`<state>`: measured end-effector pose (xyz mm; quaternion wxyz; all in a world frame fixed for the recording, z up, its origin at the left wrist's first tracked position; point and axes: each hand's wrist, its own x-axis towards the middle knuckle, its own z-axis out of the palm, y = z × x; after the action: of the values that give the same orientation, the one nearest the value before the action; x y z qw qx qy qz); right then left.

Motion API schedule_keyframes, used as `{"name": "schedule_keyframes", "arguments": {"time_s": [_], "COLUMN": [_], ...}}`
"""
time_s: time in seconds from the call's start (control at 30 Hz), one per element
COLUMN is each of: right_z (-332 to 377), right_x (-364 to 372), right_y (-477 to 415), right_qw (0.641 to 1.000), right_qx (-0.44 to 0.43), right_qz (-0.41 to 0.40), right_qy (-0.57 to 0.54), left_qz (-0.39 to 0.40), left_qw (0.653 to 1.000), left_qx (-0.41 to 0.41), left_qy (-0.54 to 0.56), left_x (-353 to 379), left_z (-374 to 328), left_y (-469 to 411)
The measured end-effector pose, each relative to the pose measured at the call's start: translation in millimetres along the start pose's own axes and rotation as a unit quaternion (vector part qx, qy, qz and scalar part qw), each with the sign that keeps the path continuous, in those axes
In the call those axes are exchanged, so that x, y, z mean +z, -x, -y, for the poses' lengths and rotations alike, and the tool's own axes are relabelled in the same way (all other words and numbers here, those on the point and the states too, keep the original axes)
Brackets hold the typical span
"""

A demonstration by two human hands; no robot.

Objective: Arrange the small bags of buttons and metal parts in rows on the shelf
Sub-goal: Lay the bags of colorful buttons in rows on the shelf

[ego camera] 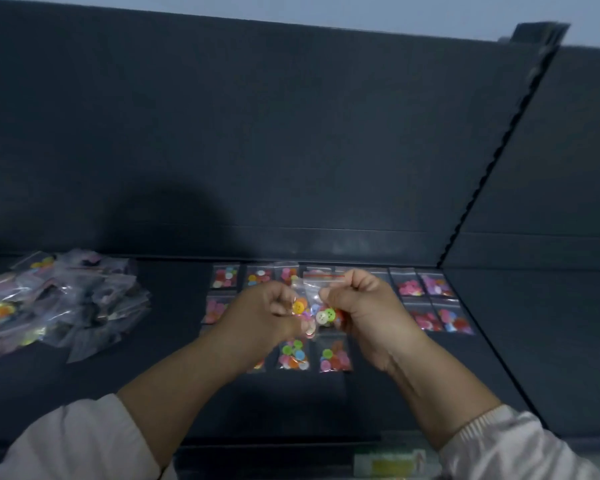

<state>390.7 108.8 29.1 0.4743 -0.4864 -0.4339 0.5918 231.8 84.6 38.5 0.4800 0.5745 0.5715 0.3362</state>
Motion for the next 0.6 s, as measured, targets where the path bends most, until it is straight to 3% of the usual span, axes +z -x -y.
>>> {"name": "schedule_keyframes", "arguments": {"time_s": [0.2, 0.4, 0.6], "right_z": [1, -4, -18], "right_x": [-40, -73, -107], "right_y": [8, 11, 20], "right_qw": [1.000, 0.999, 0.990], "right_qx": [0.003, 0.040, 0.057], "right_qz": [-0.014, -0.014, -0.028], "right_qy": [-0.014, -0.001, 0.123], "left_qz": [0.023, -0.036, -0.091], "left_qw": [0.994, 0.987, 0.983], "left_qx": [-0.076, -0.107, -0.117], "left_qy": [0.074, 0.118, 0.108], "left_x": [41, 68, 72], "left_z": [-9, -10, -12], "left_y": [-2, -5, -7]}}
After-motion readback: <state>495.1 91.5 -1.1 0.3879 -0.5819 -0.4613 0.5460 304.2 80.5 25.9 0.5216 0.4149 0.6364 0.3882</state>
